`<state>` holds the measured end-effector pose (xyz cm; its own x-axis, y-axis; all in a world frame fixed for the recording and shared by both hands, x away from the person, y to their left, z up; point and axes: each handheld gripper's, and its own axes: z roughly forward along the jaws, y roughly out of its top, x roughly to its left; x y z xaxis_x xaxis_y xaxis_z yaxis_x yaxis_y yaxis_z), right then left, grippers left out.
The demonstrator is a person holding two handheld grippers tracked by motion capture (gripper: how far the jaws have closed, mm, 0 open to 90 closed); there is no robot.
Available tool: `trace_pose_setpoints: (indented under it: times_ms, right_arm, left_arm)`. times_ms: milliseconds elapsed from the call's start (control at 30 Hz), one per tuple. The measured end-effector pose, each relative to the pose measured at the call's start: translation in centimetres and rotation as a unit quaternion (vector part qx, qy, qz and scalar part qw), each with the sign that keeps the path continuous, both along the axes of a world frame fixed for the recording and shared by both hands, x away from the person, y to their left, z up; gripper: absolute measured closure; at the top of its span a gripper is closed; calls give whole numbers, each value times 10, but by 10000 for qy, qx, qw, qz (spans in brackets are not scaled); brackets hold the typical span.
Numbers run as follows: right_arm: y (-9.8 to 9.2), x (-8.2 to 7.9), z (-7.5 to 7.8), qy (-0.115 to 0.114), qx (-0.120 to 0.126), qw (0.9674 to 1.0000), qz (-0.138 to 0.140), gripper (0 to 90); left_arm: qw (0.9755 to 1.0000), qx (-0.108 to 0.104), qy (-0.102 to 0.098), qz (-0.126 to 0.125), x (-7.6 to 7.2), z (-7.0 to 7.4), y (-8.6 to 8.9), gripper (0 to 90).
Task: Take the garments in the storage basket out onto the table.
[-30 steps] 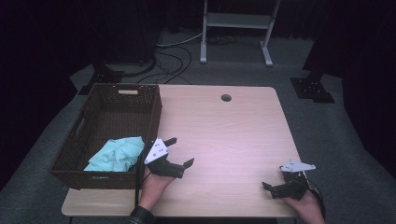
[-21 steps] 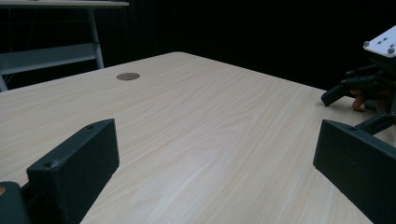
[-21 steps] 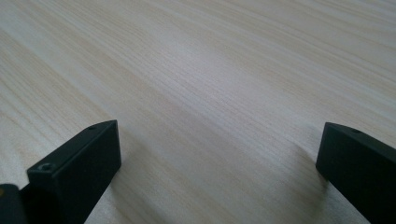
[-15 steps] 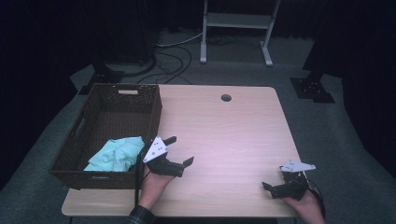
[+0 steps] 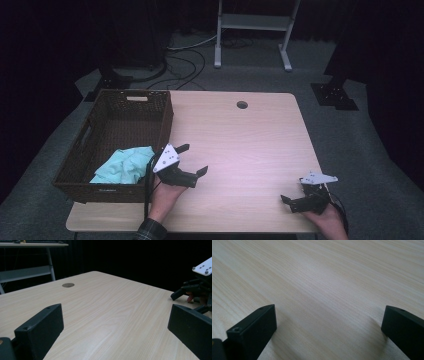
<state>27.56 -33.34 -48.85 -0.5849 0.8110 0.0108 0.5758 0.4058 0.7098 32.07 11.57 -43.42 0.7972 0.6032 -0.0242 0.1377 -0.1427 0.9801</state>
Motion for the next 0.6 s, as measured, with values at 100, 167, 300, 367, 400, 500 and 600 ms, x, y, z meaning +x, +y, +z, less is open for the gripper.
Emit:
trace_pose_setpoints:
  times_ms: [100,167,300,367,400,500,600]
  right_arm:
    - [0,0,0,1,0,10000,-1,0]
    - [0,0,0,1,0,10000,0,0]
    - [0,0,0,0,1,10000,0,0]
    - [0,0,0,0,0,10000,0,0]
    - [0,0,0,1,0,10000,-1,0]
    - [0,0,0,0,0,10000,-1,0]
    - [0,0,0,1,0,10000,-1,0]
  left_arm:
    - [10000,-55,-28,2,0,2,0,0]
    - [10000,-17,-23,-9,1,3,0,0]
    - [10000,-24,-47,-16,0,5,0,0]
    - [10000,-25,-58,-13,0,6,0,0]
    - [10000,-19,-65,-8,1,7,0,0]
    - [10000,-36,-86,0,1,9,0,0]
    - [9999,-59,-96,4,2,11,0,0]
